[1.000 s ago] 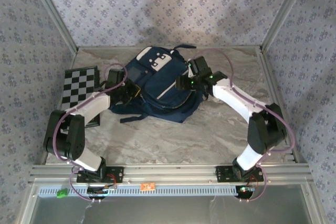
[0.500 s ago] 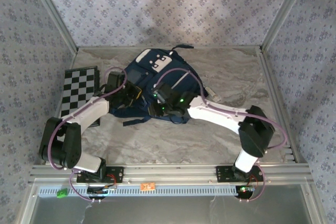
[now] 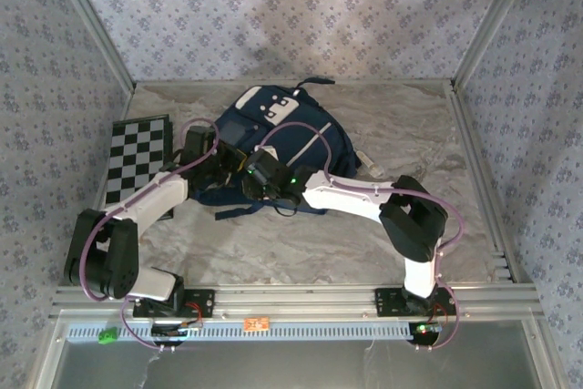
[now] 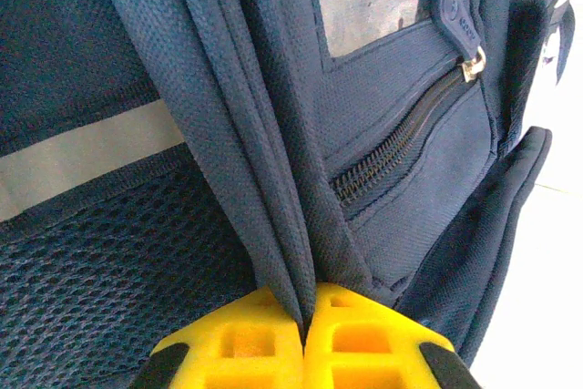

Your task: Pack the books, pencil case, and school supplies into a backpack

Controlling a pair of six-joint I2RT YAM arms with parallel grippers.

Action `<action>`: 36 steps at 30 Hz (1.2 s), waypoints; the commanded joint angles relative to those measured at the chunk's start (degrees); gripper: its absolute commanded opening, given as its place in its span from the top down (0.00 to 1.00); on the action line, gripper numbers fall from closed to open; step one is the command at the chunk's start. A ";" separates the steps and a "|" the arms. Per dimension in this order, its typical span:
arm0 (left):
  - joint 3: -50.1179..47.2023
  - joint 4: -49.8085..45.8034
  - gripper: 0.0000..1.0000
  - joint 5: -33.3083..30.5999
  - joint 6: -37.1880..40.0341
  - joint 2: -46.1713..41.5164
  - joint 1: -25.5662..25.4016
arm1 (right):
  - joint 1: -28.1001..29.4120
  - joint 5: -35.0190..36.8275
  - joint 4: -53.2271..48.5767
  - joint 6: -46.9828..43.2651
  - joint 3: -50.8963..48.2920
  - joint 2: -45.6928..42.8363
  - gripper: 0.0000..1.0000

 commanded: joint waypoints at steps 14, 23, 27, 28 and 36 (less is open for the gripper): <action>-1.32 2.31 1.00 6.59 -0.92 -4.22 -1.41 | -0.72 12.98 8.89 -4.24 3.07 3.54 0.69; -1.04 2.13 1.00 6.13 -0.44 -4.27 -1.60 | -1.46 11.47 11.58 -9.79 3.38 3.04 0.82; -0.59 0.96 1.00 5.03 0.39 -4.22 -1.59 | -1.57 13.54 8.11 -8.13 3.66 2.30 0.91; -0.32 0.29 1.00 4.61 0.89 -4.22 -1.56 | -1.55 13.86 7.47 -8.08 3.49 1.92 0.94; 1.11 -2.51 1.00 1.95 3.60 -3.92 -0.39 | -0.81 15.64 1.12 -5.25 0.67 -1.10 1.00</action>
